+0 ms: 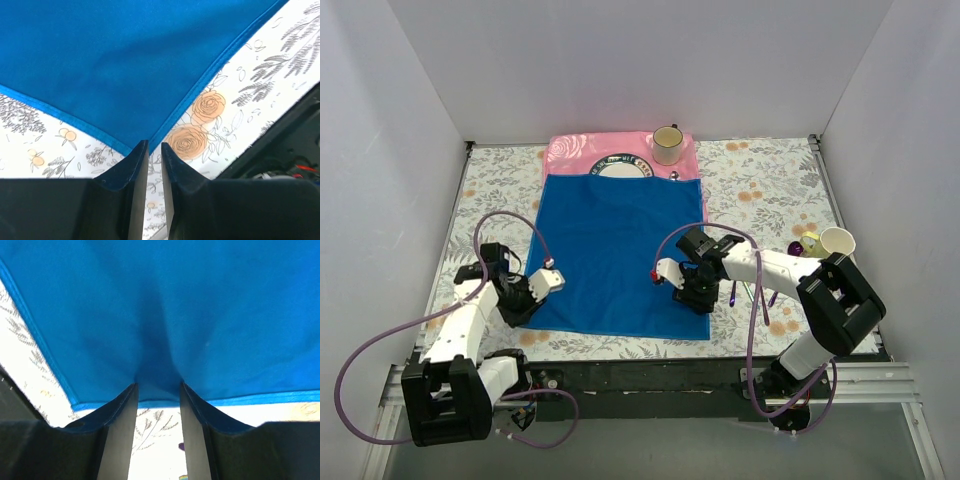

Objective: Fold the napkin into a case and place the utensils inside
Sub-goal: Flatten out the crumpled napkin at the center of the board.

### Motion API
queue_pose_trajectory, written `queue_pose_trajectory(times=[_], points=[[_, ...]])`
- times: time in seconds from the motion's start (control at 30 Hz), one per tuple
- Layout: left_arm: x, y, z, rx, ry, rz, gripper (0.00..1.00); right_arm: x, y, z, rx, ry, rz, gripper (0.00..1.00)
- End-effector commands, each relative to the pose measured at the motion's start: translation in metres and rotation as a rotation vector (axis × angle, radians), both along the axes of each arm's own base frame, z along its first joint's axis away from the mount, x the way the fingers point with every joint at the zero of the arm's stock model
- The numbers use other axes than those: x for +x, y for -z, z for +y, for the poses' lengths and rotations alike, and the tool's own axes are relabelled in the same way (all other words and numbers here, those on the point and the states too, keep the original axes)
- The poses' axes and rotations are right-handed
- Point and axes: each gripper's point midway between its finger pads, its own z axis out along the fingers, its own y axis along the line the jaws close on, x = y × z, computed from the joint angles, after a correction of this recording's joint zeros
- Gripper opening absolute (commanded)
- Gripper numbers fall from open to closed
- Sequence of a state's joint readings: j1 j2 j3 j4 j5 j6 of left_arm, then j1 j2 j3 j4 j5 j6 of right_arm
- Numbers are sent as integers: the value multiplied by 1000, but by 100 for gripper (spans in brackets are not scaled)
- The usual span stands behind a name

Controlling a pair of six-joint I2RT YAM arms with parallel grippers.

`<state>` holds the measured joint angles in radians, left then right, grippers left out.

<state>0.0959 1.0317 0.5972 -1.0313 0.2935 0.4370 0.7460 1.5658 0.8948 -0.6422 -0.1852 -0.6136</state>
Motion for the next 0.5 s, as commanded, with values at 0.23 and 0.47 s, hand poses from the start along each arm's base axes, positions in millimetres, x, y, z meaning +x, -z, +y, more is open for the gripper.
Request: queue_pose_trajectory(times=[0.23,0.47], points=[[129,-60,-14,-137,-133,-204,25,23,-38,26,72,43,-18,49],[120,-23,-6,-53,-80,-156,22,29,-12,29,30,64,4,50]])
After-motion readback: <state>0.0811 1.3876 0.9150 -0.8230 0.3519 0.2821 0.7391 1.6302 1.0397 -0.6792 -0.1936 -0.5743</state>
